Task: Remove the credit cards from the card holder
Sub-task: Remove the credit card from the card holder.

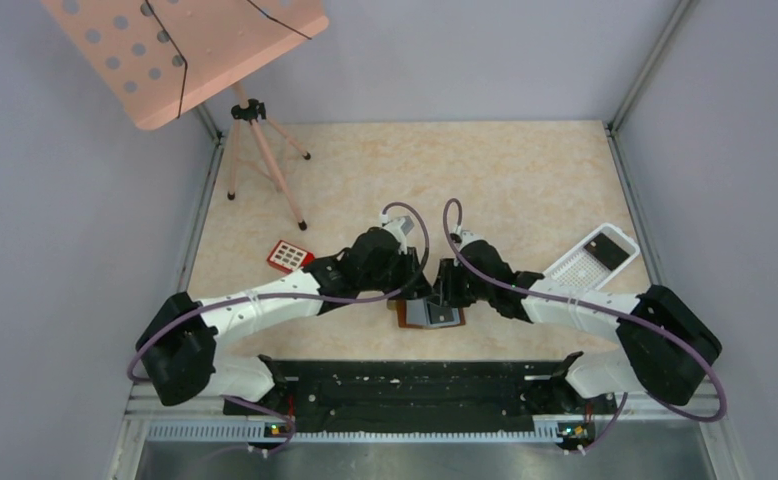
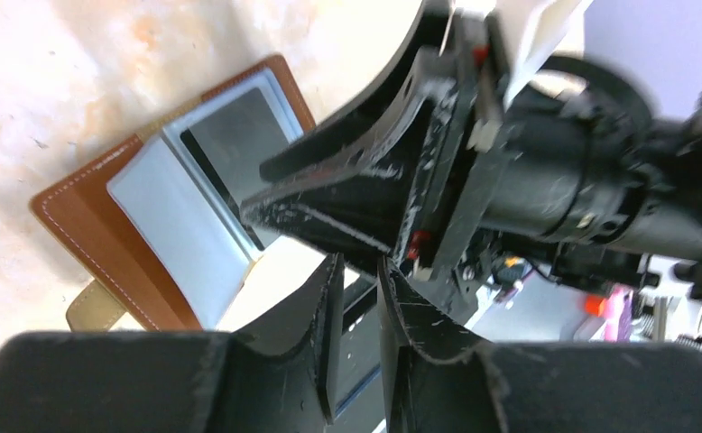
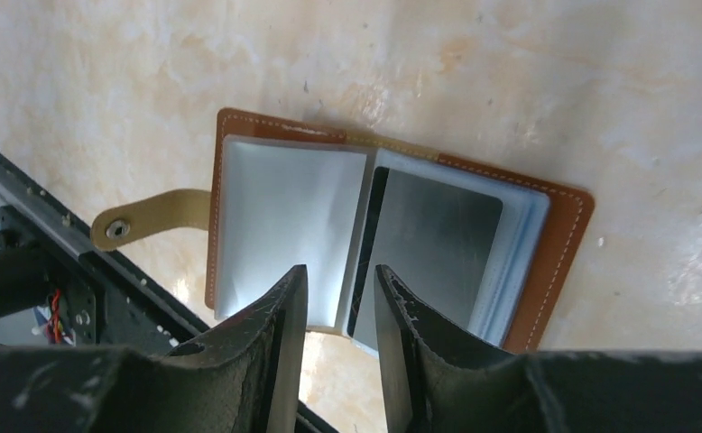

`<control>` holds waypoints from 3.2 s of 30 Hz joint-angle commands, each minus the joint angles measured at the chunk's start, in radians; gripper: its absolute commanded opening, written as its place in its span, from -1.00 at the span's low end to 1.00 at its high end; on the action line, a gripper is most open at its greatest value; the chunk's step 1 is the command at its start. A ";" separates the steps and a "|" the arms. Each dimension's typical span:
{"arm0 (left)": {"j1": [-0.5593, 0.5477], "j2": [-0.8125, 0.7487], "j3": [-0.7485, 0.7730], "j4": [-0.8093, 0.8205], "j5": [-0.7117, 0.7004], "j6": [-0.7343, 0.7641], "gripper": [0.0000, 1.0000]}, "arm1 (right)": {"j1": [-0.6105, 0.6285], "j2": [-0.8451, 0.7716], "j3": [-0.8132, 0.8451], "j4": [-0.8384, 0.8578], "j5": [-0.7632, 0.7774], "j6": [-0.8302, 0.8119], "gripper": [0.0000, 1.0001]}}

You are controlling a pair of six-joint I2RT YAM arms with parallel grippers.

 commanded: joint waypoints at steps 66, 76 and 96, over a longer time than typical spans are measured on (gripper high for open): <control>0.001 0.260 -0.172 0.362 -0.047 -0.077 -0.32 | -0.070 -0.078 -0.096 -0.076 0.038 -0.025 -0.79; 0.001 0.231 -0.191 0.351 -0.064 -0.082 -0.31 | -0.069 -0.168 -0.056 -0.109 0.017 -0.001 -0.50; 0.001 0.235 -0.201 0.364 -0.062 -0.084 -0.30 | -0.070 -0.017 -0.144 0.076 -0.035 0.048 -0.60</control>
